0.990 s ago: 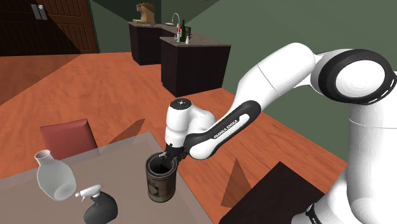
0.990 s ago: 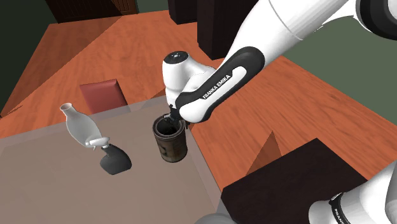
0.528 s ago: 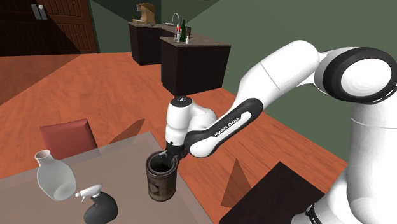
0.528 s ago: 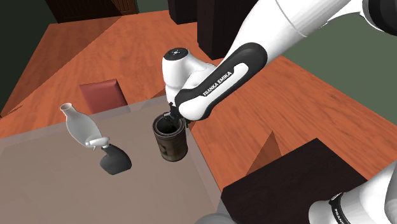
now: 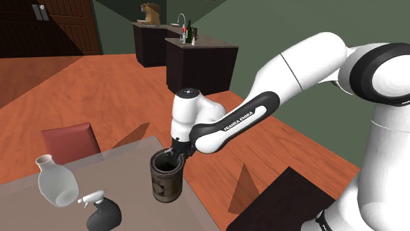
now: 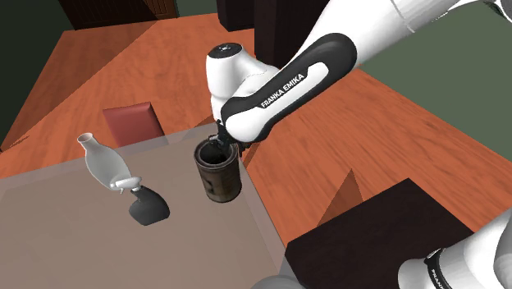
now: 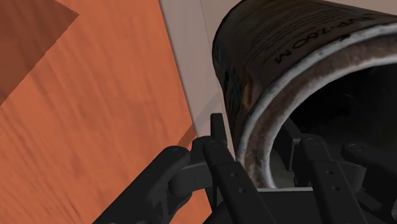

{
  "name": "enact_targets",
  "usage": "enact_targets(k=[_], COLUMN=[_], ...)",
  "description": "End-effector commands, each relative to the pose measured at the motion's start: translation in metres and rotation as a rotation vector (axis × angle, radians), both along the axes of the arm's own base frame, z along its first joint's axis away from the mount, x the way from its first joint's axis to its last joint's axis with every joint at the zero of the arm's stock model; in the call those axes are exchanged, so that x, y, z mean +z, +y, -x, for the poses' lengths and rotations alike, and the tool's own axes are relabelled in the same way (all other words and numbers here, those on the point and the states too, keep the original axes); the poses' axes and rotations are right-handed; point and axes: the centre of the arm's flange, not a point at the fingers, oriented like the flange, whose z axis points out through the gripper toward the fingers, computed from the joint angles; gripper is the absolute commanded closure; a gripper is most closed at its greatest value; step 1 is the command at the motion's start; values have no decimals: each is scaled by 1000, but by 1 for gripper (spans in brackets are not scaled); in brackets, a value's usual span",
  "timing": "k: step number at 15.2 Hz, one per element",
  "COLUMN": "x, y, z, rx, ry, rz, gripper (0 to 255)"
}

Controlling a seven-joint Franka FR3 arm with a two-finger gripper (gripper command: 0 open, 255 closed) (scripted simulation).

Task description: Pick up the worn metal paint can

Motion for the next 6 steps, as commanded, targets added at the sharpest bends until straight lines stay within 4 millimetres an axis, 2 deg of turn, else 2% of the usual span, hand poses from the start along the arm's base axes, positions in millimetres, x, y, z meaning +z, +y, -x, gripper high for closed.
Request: enact_targets(k=[1, 4, 6], x=[13, 29, 30], y=[1, 1, 1], z=[0, 0, 0], rx=[0, 0, 0], ry=[-3, -3, -3], rz=[-2, -2, -2], gripper=[255, 255, 255])
